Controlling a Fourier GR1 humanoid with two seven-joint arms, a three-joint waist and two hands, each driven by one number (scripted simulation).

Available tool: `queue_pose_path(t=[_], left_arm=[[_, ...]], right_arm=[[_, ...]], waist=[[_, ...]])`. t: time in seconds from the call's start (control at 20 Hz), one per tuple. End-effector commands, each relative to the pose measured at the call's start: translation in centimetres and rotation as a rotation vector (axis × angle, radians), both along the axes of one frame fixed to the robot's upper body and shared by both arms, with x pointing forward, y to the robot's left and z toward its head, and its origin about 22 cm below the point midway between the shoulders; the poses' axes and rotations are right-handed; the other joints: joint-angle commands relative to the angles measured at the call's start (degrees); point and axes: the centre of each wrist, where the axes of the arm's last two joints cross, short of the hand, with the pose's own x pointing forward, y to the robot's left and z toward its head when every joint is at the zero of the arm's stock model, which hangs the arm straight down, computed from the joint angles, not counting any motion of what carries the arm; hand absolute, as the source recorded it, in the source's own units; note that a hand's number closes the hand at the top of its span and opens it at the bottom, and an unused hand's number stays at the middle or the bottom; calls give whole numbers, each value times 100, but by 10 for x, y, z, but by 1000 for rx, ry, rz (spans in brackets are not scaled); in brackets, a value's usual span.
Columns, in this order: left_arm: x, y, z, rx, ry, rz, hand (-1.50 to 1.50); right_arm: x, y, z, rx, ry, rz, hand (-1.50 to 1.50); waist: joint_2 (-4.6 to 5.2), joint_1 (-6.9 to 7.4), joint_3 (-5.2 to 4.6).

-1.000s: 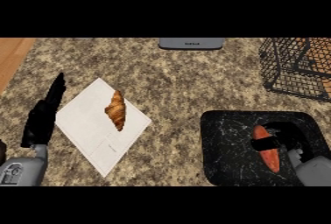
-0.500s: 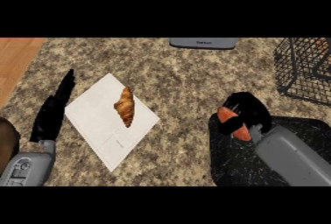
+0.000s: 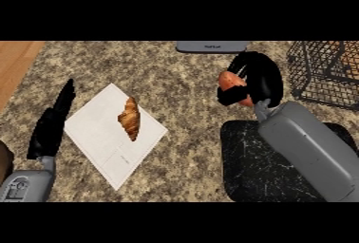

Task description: Pick the sweet potato from the tray and place it in the tiered basket

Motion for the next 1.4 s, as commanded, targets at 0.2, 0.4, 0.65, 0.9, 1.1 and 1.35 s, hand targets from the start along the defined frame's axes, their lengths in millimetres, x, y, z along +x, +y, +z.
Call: queue_pose_path(t=[0.2, 0.4, 0.65, 0.9, 1.1, 1.35], left_arm=[[-8, -1, 5, -16, 2, 6, 0], [-5, 6, -13, 5, 6, 23, 0], [4, 14, 0, -21, 9, 9, 0], [-1, 5, 4, 3, -7, -2, 0], [2, 5, -2, -9, 11, 6, 0], [6, -3, -13, 5, -14, 7, 0]], right_arm=[[11, -30, 63, -54, -277, -123, 150], [8, -43, 94, -221, -302, -162, 150], [27, -70, 144, -167, -223, -146, 150], [43, -112, 128, -173, -242, -137, 150], [51, -120, 130, -262, -246, -139, 150], [68, -154, 105, -484, -226, -252, 150]], waist=[[-12, -75, 2], [-17, -141, -4], [12, -65, 0], [22, -31, 2], [26, -29, 0], [78, 36, -1]])
